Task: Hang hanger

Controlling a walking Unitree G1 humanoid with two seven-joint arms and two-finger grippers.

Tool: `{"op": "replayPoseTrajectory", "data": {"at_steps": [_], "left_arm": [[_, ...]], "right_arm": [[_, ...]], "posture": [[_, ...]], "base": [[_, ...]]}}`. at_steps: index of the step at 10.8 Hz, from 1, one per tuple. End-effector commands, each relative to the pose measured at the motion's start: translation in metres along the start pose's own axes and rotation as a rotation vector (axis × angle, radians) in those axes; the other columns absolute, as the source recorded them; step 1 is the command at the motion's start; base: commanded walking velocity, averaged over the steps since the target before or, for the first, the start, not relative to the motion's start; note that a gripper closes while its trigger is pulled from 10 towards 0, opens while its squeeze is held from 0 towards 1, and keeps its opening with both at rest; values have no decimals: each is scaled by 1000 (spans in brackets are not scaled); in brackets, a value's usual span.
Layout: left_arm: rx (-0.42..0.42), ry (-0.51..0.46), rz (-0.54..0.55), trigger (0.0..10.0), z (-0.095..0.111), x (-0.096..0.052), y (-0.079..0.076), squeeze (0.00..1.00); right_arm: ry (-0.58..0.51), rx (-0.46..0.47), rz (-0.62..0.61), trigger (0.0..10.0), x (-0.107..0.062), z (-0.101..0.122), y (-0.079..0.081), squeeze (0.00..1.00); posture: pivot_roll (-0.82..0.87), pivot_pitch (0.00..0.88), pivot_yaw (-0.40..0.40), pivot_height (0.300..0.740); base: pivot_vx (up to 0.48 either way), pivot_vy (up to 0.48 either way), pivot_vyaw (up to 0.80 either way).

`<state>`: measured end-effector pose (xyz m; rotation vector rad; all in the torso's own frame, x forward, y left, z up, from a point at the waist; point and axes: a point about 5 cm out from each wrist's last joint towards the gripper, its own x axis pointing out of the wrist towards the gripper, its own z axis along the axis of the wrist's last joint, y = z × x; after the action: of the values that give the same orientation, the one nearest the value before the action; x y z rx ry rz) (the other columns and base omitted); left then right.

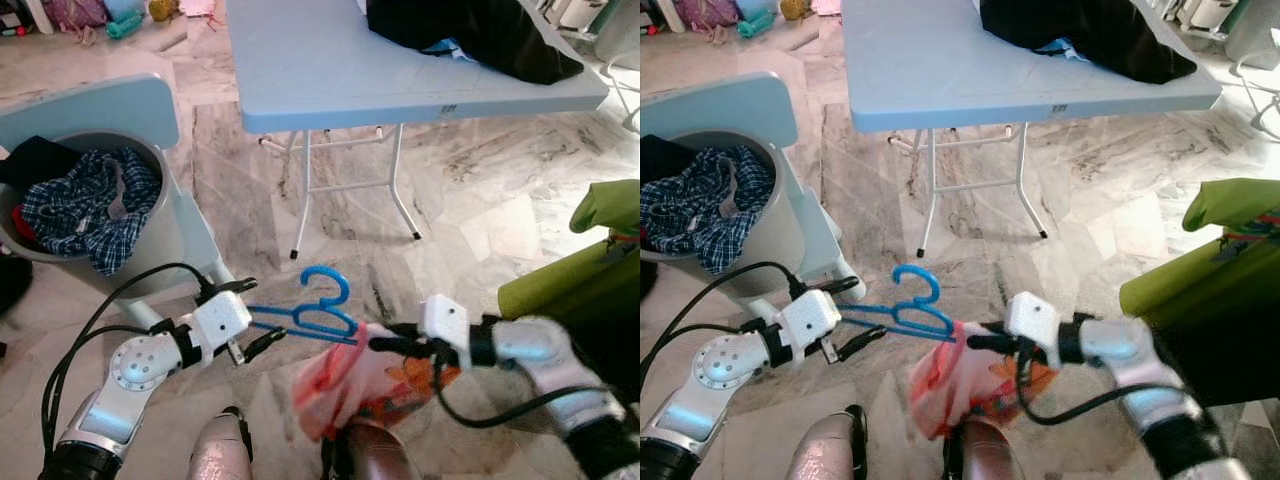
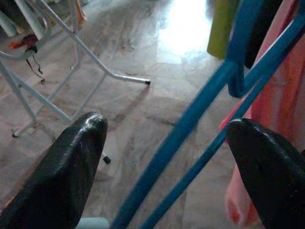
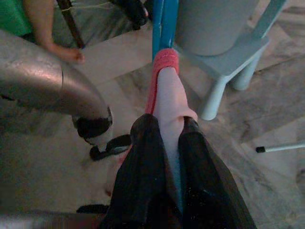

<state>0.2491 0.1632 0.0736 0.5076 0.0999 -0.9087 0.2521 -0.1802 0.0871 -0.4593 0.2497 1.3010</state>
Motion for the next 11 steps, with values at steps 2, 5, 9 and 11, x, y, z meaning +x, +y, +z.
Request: {"op": "replayPoseTrajectory", "data": {"at_steps": [2, 5, 9, 11], "left_arm": [[-35, -21, -75, 0, 2, 2, -3, 0], [-129, -23, -220, 0, 3, -10, -6, 0], [-173, -55, -337, 0, 11, -16, -1, 0], [-102, 17, -368, 0, 4, -21, 5, 0]], "right_arm": [[-17, -23, 82, 10000, -1, 3, 1, 0], [-5, -61, 141, 10000, -1, 3, -1, 0], [-14, -59, 168, 10000, 3, 1, 1, 0], [-23, -61, 159, 10000, 2, 1, 1, 0]], "posture": [[23, 169, -60, 740], [28, 171, -57, 740], [24, 172, -53, 740], [23, 171, -52, 740]], "base": [[0, 0, 0], [0, 0, 0], [0, 0, 0], [0, 0, 0]]}}
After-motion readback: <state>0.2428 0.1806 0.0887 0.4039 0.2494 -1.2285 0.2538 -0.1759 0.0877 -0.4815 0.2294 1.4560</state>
